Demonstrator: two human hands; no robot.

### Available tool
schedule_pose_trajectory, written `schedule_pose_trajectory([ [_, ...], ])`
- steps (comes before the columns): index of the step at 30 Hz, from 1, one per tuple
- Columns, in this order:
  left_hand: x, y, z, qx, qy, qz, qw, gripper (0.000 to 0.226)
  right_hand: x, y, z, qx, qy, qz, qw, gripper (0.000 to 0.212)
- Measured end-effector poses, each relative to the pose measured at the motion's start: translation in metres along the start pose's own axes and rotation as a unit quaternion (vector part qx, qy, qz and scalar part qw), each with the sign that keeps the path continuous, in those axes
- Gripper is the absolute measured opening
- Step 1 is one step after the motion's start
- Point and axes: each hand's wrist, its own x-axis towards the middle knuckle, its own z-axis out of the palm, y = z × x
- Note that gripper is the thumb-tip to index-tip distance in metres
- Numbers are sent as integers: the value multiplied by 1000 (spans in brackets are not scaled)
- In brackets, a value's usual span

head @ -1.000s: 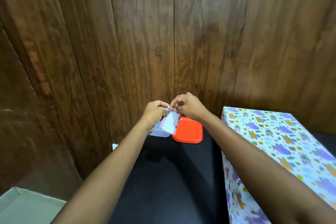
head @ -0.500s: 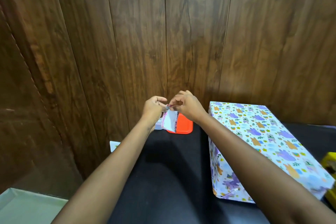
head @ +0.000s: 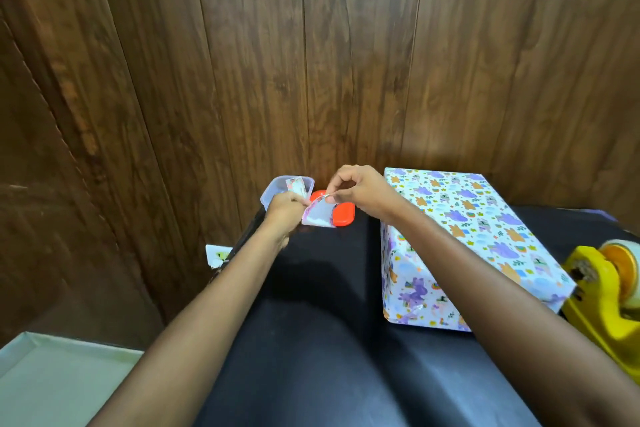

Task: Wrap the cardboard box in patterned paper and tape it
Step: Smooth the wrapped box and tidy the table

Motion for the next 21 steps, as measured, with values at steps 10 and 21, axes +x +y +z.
schedule_pose_trajectory([
  [10, -48, -85, -11, 322, 9, -41, 946, 19, -55, -1, -32, 33, -36, 47, 998, 28],
  [21, -94, 35, 49, 121, -188, 118, 967, 16, -81, -3, -47, -134, -34, 50, 989, 16],
])
